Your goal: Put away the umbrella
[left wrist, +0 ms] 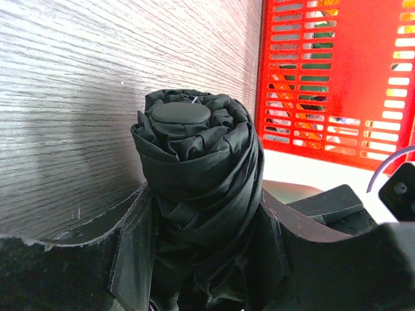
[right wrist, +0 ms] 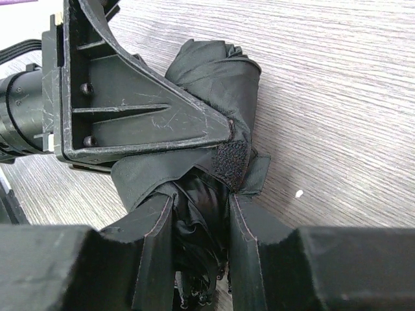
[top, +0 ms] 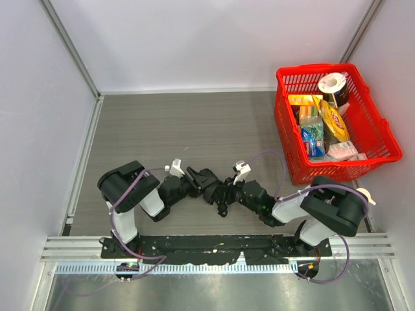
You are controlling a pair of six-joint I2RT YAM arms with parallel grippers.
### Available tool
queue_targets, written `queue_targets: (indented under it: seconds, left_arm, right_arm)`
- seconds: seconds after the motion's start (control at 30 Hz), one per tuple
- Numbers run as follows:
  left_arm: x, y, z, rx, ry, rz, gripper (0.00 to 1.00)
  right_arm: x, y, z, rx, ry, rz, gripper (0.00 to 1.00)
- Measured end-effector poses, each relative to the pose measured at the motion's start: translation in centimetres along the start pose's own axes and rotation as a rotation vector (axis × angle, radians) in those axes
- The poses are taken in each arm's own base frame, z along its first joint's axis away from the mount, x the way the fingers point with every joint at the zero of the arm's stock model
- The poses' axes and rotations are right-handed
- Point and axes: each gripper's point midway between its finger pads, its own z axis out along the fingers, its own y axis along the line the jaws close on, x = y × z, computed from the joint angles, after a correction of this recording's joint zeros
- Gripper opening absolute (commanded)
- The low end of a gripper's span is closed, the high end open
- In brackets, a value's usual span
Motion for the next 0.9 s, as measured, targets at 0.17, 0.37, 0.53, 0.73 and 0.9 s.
queue_targets:
  seconds: [0.17, 0.37, 0.53, 0.73, 0.9]
  left_arm:
    - [-0.4, -1.5, -0.7, 0.043, -0.010, 0.062, 0.00]
    - [-3.6, -7.2, -1.6, 0.185, -0.112, 0.121, 0.00]
    - [-7.6, -13.7, -2.0, 0.327, -0.223, 0.144, 0.00]
    - [-13.8, -21.4, -3.7, 0.511, -0.376, 0.170, 0.00]
    - [-16.7, -26.0, -4.9, 0.616, -0.443, 0.201, 0.00]
  right_arm:
    - [-0.6, 0.8, -0.8, 0.019, 0.035, -0.033, 0.53]
    - [-5.2, 2.8, -2.5, 0.044, -0.004, -0.033, 0.63]
    - [-9.0, 4.2, -4.8, 0.083, -0.011, -0.027, 0.64]
    - [-13.6, 4.7, -7.6, 0.178, -0.042, 0.048, 0.71]
    - [-17.8, 3.0, -9.3, 0.241, -0.123, 0.229, 0.78]
